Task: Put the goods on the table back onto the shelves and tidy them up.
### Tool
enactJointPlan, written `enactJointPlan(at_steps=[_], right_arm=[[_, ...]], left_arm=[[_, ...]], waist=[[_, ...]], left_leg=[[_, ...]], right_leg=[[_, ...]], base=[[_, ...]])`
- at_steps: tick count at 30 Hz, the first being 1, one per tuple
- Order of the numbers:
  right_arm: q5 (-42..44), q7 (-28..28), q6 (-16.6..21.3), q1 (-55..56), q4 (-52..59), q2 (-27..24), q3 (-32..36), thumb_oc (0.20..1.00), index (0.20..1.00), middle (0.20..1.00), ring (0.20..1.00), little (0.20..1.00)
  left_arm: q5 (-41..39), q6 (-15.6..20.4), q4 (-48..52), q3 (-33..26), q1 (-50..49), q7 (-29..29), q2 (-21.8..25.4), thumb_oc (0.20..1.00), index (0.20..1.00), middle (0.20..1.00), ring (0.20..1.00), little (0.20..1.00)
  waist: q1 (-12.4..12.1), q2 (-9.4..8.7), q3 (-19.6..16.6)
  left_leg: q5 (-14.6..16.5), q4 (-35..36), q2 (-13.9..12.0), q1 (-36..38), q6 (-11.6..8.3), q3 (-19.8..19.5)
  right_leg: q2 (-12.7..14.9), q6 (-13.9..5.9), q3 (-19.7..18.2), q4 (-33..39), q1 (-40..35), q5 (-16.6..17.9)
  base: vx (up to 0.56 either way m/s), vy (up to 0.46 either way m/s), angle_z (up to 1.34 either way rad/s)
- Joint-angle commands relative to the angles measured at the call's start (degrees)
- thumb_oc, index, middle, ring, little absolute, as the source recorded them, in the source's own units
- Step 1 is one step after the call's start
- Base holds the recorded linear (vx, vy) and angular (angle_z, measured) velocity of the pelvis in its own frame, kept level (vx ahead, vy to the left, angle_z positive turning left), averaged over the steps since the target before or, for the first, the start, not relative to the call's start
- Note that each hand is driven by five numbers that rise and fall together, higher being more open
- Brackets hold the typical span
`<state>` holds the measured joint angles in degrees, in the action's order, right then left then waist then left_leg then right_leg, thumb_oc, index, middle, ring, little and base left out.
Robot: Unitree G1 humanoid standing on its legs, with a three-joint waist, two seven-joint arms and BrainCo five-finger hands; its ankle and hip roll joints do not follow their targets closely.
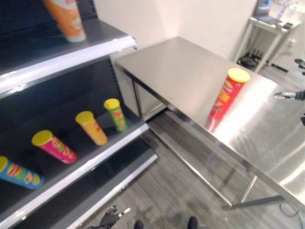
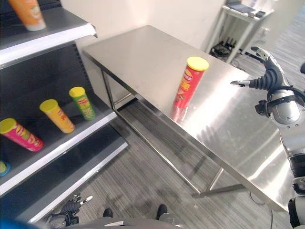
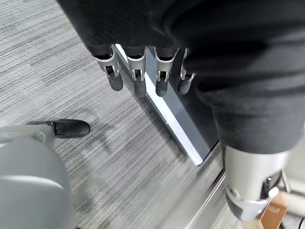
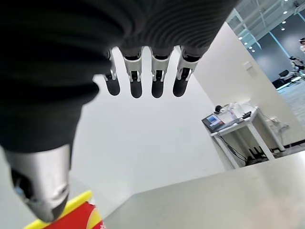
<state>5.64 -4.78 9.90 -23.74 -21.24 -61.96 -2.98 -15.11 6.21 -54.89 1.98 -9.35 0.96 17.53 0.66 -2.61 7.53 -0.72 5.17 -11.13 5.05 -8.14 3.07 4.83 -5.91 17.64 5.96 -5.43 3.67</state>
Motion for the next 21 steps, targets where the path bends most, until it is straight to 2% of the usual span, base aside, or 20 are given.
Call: enactJointPlan(at_steps=[1,9,14,21], right_arm=[[3.96,-1.93,0.62,-5.05,-0.04,-2.46,-1.19,1.000,1.000,1.000,1.000,1.000],[4.19,0.12,0.78,-4.98,0.86,-2.31,-3.16,1.000,1.000,1.000,1.000,1.000],[4.35,0.64,1.06,-4.10,1.89,-1.17,-3.16,1.000,1.000,1.000,1.000,1.000],[4.93,1.07,0.98,-7.41,-1.20,0.75,-6.88,1.000,1.000,1.000,1.000,1.000]], left_arm=[[-1.11,0.98,-1.34,1.84,2.69,0.19,3.16,1.000,1.000,1.000,1.000,1.000],[-1.03,0.70,-1.95,1.53,2.76,0.51,3.36,1.000,1.000,1.000,1.000,1.000],[-0.50,0.54,-1.88,1.61,2.91,0.53,3.29,1.000,1.000,1.000,1.000,1.000],[-0.93,0.54,-1.03,2.34,2.97,0.62,3.53,1.000,1.000,1.000,1.000,1.000]], waist=[[-1.82,-0.60,-0.38],[-2.03,-0.22,-0.45],[-1.94,-0.04,-0.69],[-2.51,0.00,-1.06]], left_leg=[[-2.11,-5.14,-6.61,3.75,-5.32,3.73],[-3.55,-5.50,-7.10,3.21,-5.80,3.07],[-3.61,-5.62,-7.28,3.60,-5.90,3.36],[-3.59,-6.99,-7.60,3.89,-5.84,3.04]], right_leg=[[0.63,-1.80,1.77,-0.96,-0.27,-5.18],[-0.11,-1.28,2.53,-0.96,-0.66,-5.82],[-0.49,-1.04,2.66,-0.96,-1.12,-6.07],[-0.90,-0.78,2.78,-0.96,-1.73,-6.26]], base=[[0.04,-0.060,0.18],[0.01,-0.041,0.07],[0.00,-0.007,0.01],[0.00,0.000,0.00]])
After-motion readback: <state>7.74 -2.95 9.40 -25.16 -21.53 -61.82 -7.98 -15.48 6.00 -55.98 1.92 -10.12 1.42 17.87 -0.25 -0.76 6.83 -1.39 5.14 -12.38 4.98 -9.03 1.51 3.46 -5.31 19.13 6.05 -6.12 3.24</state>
